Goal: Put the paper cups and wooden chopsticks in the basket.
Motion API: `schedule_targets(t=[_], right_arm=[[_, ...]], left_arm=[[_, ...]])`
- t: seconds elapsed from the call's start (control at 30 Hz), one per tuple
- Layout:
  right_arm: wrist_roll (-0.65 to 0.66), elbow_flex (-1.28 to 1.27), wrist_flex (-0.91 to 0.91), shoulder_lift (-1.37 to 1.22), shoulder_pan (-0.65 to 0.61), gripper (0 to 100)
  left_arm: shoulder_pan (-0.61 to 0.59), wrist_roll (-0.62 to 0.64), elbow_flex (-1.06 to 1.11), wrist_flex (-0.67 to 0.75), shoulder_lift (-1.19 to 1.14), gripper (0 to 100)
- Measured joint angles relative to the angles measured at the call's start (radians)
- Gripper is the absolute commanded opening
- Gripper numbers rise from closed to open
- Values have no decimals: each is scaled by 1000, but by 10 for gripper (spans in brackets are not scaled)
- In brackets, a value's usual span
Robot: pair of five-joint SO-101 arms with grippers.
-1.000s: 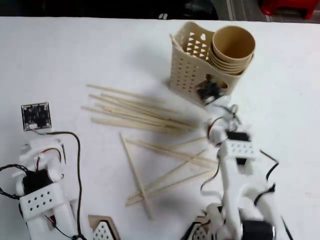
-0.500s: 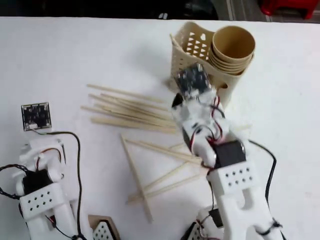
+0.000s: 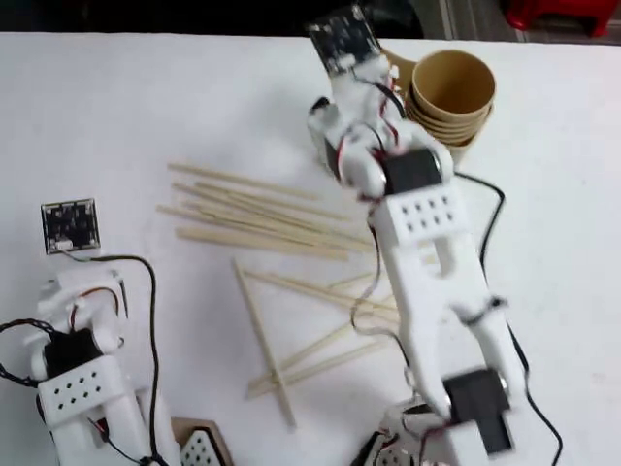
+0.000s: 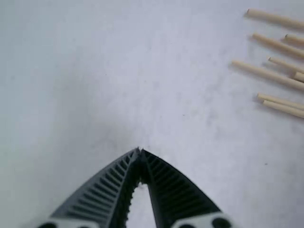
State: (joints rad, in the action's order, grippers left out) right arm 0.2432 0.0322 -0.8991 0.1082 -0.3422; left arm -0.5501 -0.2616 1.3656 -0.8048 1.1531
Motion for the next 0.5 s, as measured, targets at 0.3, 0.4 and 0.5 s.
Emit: schedule_targets(t=[0.3,0.4,0.5], right_arm=[[0,377,-152,-336,28,187],[0,479,-201,-397,46,187],[0,546,-249,-433,63,185]], left_arm=[[0,0,0,0,0,27],[0,0,0,0,0,27],[0,0,0,0,0,27]])
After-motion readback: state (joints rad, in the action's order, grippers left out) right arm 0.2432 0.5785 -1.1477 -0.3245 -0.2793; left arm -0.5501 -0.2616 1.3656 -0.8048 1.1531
